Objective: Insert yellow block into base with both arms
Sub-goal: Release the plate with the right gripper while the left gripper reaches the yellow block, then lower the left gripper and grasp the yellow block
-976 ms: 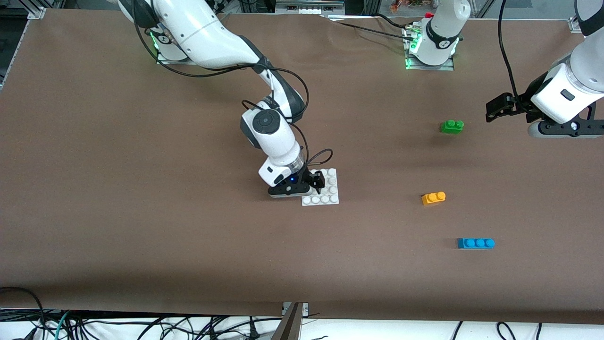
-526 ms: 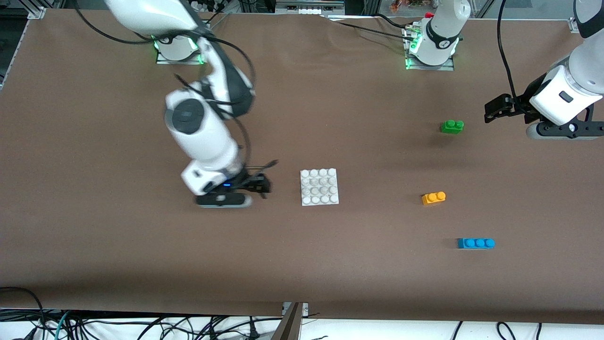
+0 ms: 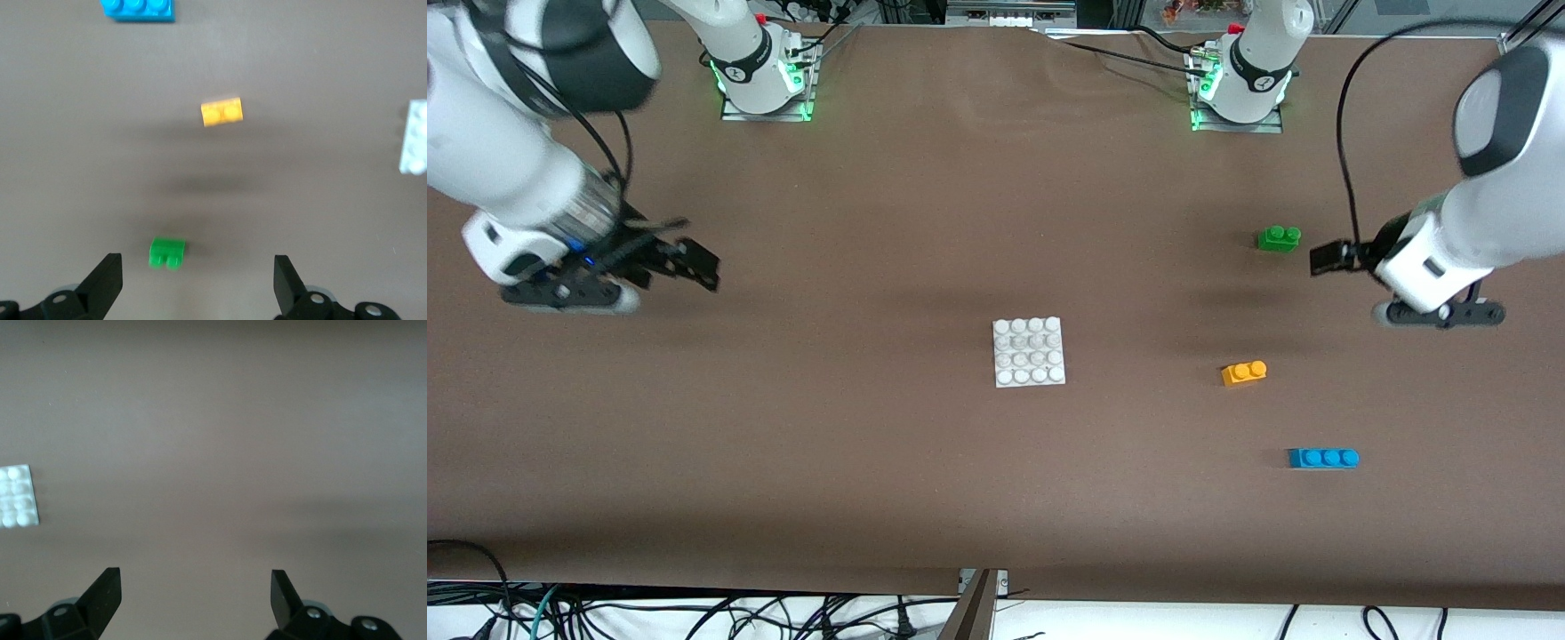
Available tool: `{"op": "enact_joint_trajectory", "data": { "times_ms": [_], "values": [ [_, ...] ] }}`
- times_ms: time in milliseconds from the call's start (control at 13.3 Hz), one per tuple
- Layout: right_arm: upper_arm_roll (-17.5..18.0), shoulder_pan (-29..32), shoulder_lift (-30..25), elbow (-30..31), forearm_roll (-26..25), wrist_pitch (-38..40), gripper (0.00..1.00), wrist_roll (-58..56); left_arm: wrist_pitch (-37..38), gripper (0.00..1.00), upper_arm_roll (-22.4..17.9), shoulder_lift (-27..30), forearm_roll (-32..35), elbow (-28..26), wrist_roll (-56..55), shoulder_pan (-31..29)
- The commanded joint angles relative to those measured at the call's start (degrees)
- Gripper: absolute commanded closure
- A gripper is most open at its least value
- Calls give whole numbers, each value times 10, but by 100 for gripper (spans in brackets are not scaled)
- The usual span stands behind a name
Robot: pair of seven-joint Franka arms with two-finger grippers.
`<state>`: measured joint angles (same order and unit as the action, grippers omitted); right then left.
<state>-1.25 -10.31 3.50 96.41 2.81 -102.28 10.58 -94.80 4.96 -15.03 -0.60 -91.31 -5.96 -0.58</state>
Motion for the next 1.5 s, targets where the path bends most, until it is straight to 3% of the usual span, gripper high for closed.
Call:
{"op": "enact_joint_trajectory", "data": {
  "times_ms": [0,225,451,826,1427],
  "values": [
    [15,48,-83,52,5,55,1,-54,-58,0,-3,-76,-14,16,-7,-14],
    [27,91,-120,49,4,116,1,-99,-128,0,-3,-123,-14,14,-19,-14],
    [36,107,-127,47,2,126,1,-101,-225,0,-3,-173,-6,-4,-19,-12],
    [34,104,-73,-7,1,138,1,-101,-349,0,-3,-189,-12,-82,-23,-12],
    [24,112,-45,-59,5,133,1,-94,-354,0,-1,-203,-6,-83,-100,16]
  ]
}}
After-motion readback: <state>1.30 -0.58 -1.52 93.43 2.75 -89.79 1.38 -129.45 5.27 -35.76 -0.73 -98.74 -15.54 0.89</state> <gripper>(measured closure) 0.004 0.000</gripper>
